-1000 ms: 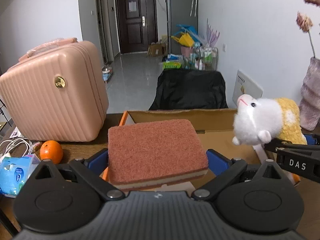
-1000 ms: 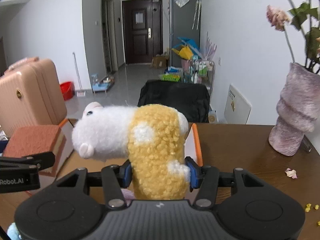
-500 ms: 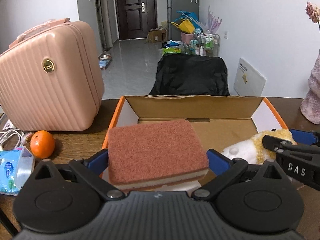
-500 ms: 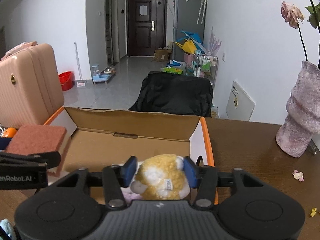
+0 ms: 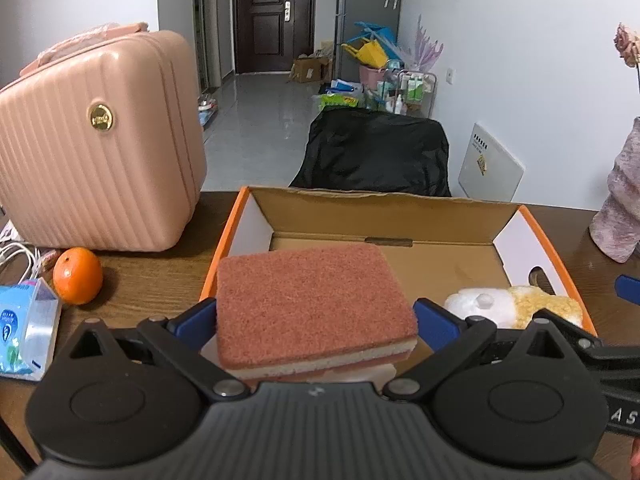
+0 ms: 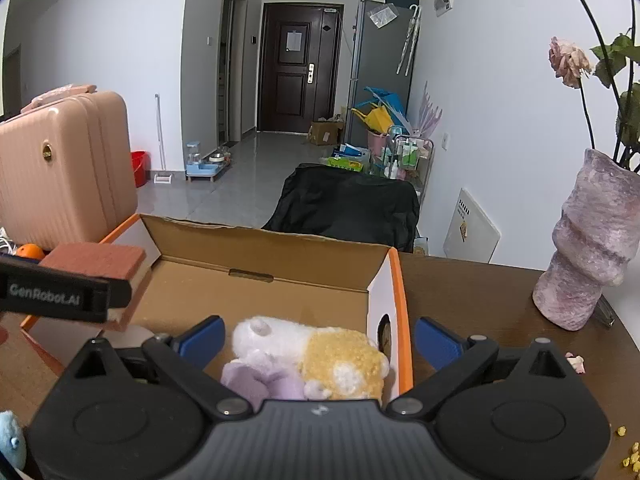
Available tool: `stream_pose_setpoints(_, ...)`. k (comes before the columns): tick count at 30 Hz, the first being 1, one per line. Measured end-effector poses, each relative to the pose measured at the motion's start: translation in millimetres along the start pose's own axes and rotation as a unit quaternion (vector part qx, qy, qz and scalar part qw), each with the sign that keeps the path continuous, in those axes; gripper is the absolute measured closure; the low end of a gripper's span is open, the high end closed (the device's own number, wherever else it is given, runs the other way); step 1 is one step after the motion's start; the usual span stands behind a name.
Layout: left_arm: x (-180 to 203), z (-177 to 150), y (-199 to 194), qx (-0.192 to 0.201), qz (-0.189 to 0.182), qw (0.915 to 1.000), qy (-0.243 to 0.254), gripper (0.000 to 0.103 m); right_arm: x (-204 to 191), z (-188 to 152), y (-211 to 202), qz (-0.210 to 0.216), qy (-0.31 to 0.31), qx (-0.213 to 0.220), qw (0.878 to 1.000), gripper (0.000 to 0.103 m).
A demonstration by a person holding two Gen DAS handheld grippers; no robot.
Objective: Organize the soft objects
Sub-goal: 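Lower the plush into the box and open the right gripper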
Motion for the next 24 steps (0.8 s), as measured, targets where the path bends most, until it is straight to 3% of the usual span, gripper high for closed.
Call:
stream_pose_setpoints(13,16,-4,3,0.026,-0.001,0.9993,0.029,0.001,2,-5,-9,0.004,0.003,0.014,1.000,0.002)
stream_pose_setpoints(17,22,-4,2,0.026,-0.024,0.9991,0.022,0.000,4,-8,-10,0.003,0.006,0.015,1.000,0.002)
stream_pose_setpoints(24,25,-4,2,0.025,-0.023,0.9993,0.016,0.000,3,-13,-13,0.012,0.010,0.019,1.000,0.002)
Point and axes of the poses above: each gripper's, at about its wrist camera, not at the fingertips, and y roughly the way its jaws point, x to its right, z to its top, the point moved 3 cm from there along y, roughly the way its jaws point, and after that the axes turned 14 degrees about x, right-handed, at the moved point
